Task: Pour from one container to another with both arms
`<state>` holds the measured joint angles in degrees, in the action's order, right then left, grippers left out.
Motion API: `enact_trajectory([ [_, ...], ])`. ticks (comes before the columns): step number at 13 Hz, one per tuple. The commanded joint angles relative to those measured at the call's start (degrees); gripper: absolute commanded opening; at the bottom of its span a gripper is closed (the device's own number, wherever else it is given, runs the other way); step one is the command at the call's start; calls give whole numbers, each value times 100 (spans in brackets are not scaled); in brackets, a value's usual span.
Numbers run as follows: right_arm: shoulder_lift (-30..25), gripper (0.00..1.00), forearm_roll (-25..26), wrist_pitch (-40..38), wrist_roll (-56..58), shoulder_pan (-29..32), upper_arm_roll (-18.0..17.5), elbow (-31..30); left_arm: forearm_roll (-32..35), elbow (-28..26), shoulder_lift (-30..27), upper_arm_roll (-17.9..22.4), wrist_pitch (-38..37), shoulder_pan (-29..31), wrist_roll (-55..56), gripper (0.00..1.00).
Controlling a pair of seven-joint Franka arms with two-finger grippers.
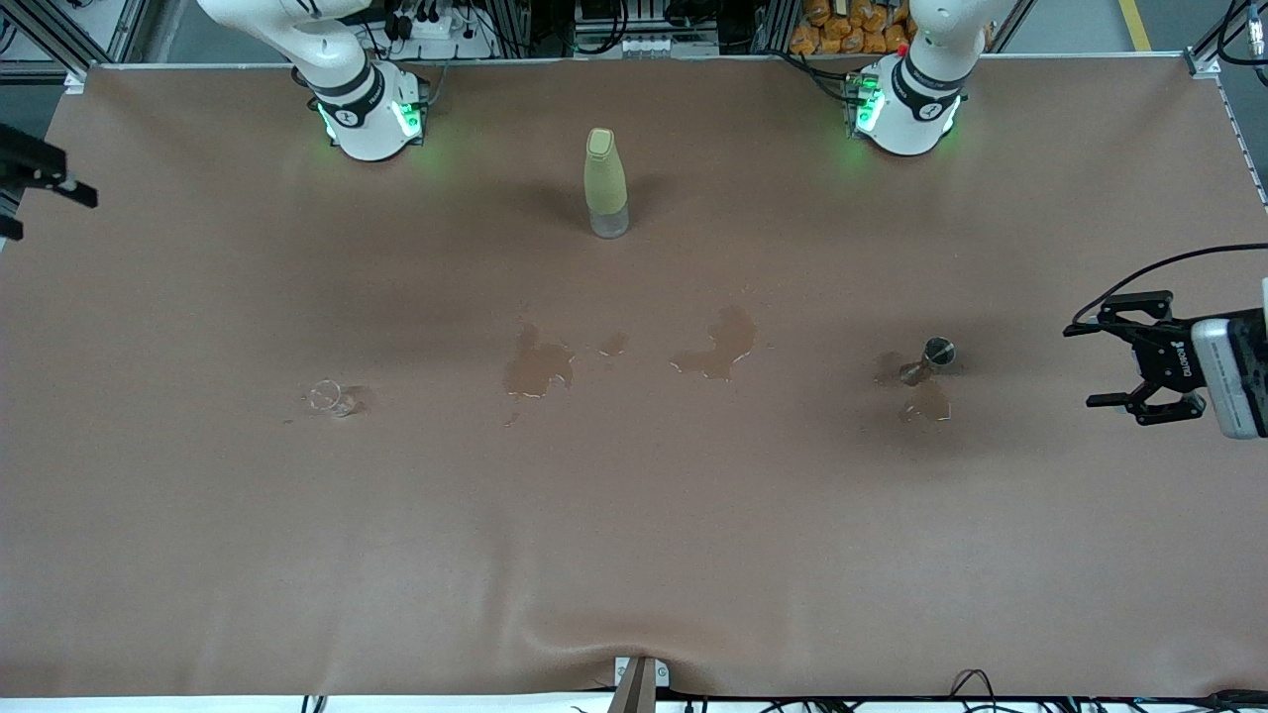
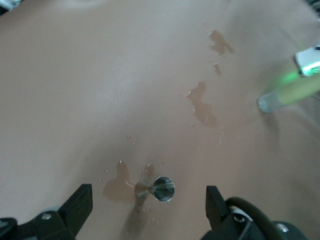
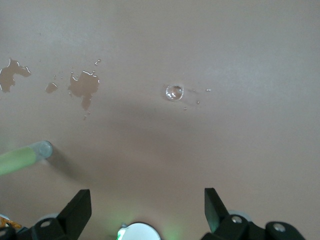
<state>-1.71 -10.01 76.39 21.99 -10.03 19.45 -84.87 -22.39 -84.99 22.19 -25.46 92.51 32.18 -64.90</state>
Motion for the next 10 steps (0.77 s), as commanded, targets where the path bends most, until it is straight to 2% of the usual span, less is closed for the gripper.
enact_trajectory([
  [1,-23,100,296,-150,-789,141,-545,199,672,-35,-381,-37,336,-290,1326,100],
  [3,-66,100,787,-150,-1195,334,-1177,278,1034,-35,-540,-38,434,-536,2712,100],
  [4,-67,100,868,-150,-1423,413,-1380,279,1244,-35,-636,-38,504,-685,3390,100],
  [7,-49,100,1228,-150,-1610,441,-1497,279,2183,-35,-795,-38,513,-1370,5655,100],
  [9,-32,100,1264,-142,-1627,467,-1461,270,2598,-27,-927,-273,461,-1722,6278,100],
  [10,-31,100,1247,-133,-1662,684,-1522,270,2730,8,-971,-318,426,-1767,6288,100],
])
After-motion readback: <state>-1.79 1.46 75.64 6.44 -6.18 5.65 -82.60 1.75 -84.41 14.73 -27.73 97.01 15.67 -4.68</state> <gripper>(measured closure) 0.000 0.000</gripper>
